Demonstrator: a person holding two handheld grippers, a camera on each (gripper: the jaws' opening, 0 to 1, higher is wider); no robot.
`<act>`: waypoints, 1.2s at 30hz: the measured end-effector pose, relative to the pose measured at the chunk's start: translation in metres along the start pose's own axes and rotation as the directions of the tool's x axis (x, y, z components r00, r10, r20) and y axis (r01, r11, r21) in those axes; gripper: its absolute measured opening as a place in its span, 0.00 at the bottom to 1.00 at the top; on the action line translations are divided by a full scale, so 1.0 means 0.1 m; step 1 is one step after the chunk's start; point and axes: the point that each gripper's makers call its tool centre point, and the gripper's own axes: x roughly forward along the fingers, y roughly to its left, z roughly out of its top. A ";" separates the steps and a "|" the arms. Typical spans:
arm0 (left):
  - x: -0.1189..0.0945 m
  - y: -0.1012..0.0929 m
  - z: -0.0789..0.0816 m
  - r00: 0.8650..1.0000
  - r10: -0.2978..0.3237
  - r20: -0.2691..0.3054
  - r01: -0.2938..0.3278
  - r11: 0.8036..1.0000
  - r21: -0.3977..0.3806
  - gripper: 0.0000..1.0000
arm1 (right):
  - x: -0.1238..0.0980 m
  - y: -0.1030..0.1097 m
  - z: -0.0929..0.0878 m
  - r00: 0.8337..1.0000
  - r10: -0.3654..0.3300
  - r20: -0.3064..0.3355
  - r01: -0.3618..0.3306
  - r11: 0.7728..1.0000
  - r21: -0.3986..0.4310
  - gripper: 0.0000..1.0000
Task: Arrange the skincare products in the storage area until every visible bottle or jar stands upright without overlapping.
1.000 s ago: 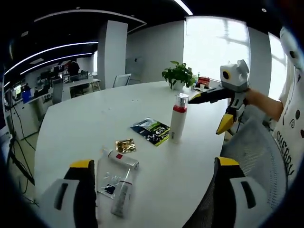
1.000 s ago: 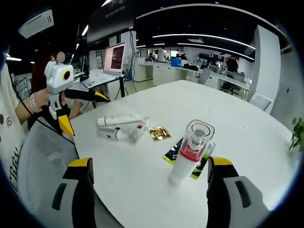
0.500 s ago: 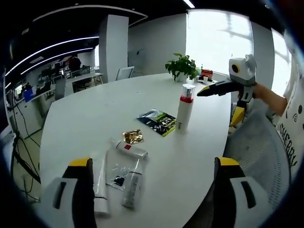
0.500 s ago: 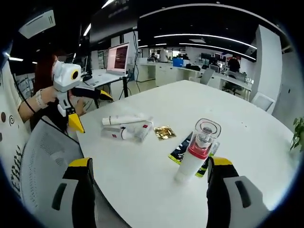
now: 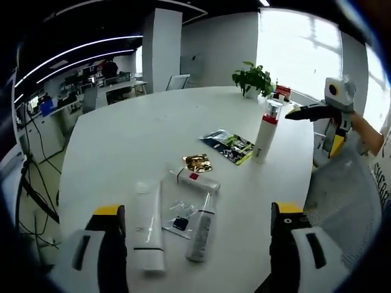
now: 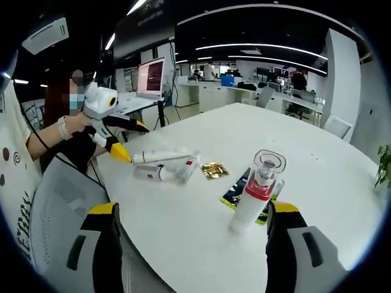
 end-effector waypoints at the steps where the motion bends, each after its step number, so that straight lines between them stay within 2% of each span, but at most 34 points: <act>1: 0.01 0.00 -0.01 1.000 0.002 -0.008 -0.002 1.000 0.002 0.90 | 0.00 0.00 0.00 1.000 0.002 0.000 -0.002 1.000 0.000 1.00; 3: 0.03 0.01 -0.04 1.000 0.014 -0.028 -0.014 1.000 0.007 0.88 | 0.00 0.01 -0.01 1.000 -0.002 -0.001 0.002 1.000 0.003 1.00; 6: 0.08 0.10 -0.07 0.999 0.032 -0.042 -0.032 0.999 -0.001 0.79 | -0.01 0.00 -0.01 1.000 -0.011 -0.002 0.011 1.000 0.005 1.00; 8: 0.12 0.14 -0.15 0.996 0.019 -0.087 -0.021 1.000 -0.023 0.75 | -0.01 0.00 -0.02 1.000 -0.008 -0.004 0.008 1.000 0.008 1.00; 10: 0.17 0.23 -0.20 0.993 0.032 -0.114 -0.034 0.999 -0.013 0.74 | -0.01 0.01 -0.03 1.000 -0.006 -0.008 0.006 1.000 0.008 1.00; 13: 0.20 0.31 -0.28 0.986 0.051 -0.159 -0.058 0.998 -0.038 0.65 | -0.01 0.00 -0.04 1.000 -0.012 -0.013 0.012 1.000 0.006 0.99; 15: 0.28 0.39 -0.29 0.986 0.052 -0.161 -0.061 0.997 -0.055 0.63 | -0.02 -0.01 -0.04 1.000 -0.018 -0.014 0.018 1.000 0.009 0.99; 17: 0.30 0.36 -0.30 0.984 0.052 -0.170 -0.063 0.996 -0.060 0.61 | -0.02 -0.01 -0.04 1.000 -0.019 -0.012 0.019 1.000 0.009 0.99; 21: 0.36 0.45 -0.36 0.976 0.072 -0.206 -0.083 0.995 -0.050 0.54 | -0.02 -0.02 -0.05 1.000 -0.025 -0.017 0.025 1.000 0.018 0.99; 29: 0.51 0.58 -0.45 0.966 0.083 -0.246 -0.096 0.995 -0.041 0.53 | -0.02 -0.03 -0.09 0.999 -0.035 -0.027 0.035 0.999 0.016 0.99; 36: 0.54 0.60 -0.55 0.954 0.097 -0.283 -0.109 0.994 -0.027 0.53 | -0.01 0.01 -0.18 0.998 -0.017 -0.056 0.018 1.000 0.017 0.99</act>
